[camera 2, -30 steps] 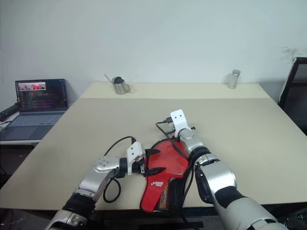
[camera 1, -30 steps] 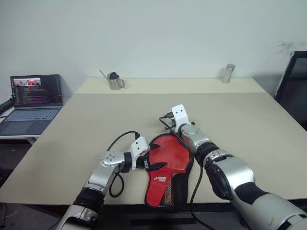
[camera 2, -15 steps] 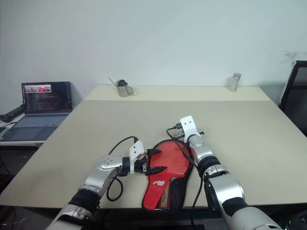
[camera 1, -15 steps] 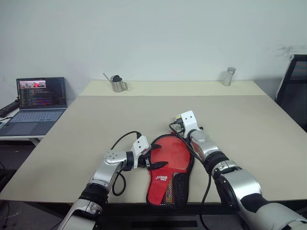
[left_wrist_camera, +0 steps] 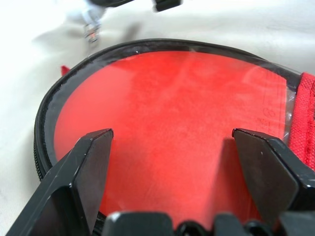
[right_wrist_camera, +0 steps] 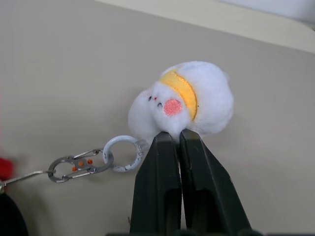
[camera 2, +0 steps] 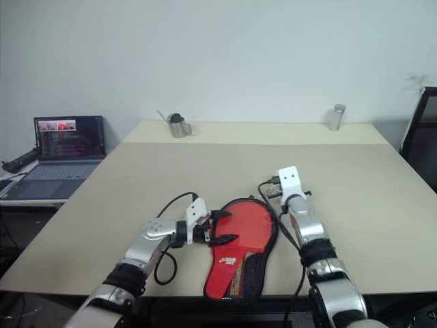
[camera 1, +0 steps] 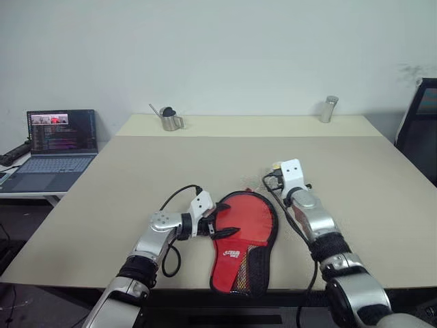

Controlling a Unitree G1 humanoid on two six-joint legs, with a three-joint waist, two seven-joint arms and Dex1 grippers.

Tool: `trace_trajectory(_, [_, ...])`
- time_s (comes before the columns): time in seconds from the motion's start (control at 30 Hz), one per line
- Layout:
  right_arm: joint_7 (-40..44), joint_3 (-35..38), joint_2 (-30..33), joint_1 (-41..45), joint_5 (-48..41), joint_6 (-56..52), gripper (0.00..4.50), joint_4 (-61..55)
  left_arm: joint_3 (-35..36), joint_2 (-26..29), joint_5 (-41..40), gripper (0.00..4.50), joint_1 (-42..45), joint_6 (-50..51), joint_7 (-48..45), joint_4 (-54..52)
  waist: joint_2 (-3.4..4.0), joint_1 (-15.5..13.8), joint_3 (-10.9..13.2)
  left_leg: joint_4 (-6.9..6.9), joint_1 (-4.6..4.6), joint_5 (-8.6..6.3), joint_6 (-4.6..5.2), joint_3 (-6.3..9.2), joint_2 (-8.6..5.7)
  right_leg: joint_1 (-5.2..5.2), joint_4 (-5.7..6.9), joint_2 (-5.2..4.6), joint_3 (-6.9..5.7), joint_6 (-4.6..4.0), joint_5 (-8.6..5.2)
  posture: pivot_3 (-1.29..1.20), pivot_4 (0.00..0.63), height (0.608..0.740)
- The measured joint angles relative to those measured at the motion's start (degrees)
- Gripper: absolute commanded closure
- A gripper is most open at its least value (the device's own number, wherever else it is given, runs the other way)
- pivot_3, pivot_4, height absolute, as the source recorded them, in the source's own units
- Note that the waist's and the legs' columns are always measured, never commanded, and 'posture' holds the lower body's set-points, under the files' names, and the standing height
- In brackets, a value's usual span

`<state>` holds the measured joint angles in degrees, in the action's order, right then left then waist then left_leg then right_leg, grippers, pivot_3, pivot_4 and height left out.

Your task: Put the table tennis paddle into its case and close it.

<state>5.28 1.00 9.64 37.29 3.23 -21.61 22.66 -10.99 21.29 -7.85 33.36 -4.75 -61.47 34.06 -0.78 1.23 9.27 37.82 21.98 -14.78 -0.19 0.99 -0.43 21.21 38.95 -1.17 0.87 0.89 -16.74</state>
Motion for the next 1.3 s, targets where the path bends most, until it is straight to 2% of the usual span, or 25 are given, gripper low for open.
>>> trace_trajectory(0.13, [1.78, 0.13, 2.50, -10.94, -0.59, -11.13, 4.47, -19.53, -0.02, -0.38, 0.05, 0.27, 0.21, -0.76, 0.09, 0.62, 0.05, -0.37, -0.05, -0.01, 0.08, 0.00, 0.00, 0.02, 0.00, 0.06, -0.03, 0.00, 0.00, 0.03, -0.02, 0.00, 0.150, 0.740])
trace_trajectory(0.33, [4.79, 1.02, 5.69, -22.58, -3.34, -27.43, 4.47, -43.63, 0.00, -1.17, 0.09, 0.27, 1.05, -1.70, 0.57, 2.58, 0.09, -0.91, -0.09, -0.01, 0.11, 0.00, 0.00, 0.02, 0.01, 0.09, -0.09, 0.01, -0.02, 0.35, -0.21, 0.00, 0.150, 0.740])
trace_trajectory(0.5, [7.13, 1.06, 8.18, -27.16, -5.69, -37.26, 4.47, -56.64, 0.04, -1.61, 0.29, 0.27, 2.16, -3.16, 0.99, 4.88, 0.04, -1.08, -0.11, -0.01, 0.12, 0.00, 0.00, 0.01, 0.01, 0.07, -0.30, 0.01, -0.03, 0.41, -0.25, 0.00, 0.150, 0.740])
trace_trajectory(0.73, [10.14, 0.94, 9.37, -31.65, -11.00, -49.97, 4.47, -67.86, 0.05, -2.14, 0.39, 0.27, 3.50, -4.76, 1.14, 7.30, 0.01, -1.17, -0.12, -0.04, 0.36, -0.01, -0.01, 0.07, 0.01, 0.16, -0.44, 0.01, -0.09, 0.53, -0.28, 0.00, 0.150, 0.740])
trace_trajectory(1.07, [18.77, 4.85, 16.92, -31.46, -20.57, -63.23, 4.47, -75.07, 0.04, -3.89, 1.44, 0.27, 5.84, -6.87, 1.74, 11.02, 0.00, -1.31, -0.16, -0.07, 0.64, -0.04, 0.04, 0.42, 0.01, 0.14, -1.23, -0.02, -0.45, 0.81, -0.12, 0.00, 0.150, 0.740])
trace_trajectory(1.27, [19.08, 6.30, 15.37, -31.60, -22.54, -66.50, 4.47, -74.57, 0.05, -4.82, 1.57, 0.27, 6.80, -7.81, 2.02, 12.69, -0.01, -1.56, -0.17, -0.06, 0.83, -0.04, 0.04, 0.44, -0.01, 0.13, -1.22, -0.02, -0.47, 0.83, -0.11, 0.00, 0.150, 0.740])
trace_trajectory(1.3, [18.76, 6.68, 14.21, -31.59, -22.62, -67.09, 4.28, -74.34, 0.05, -4.86, 1.57, 0.27, 6.87, -8.00, 2.02, 12.89, -0.01, -1.58, -0.17, -0.06, 0.84, -0.04, 0.04, 0.45, -0.01, 0.13, -1.22, -0.02, -0.46, 0.83, -0.10, 0.00, 0.150, 0.740])
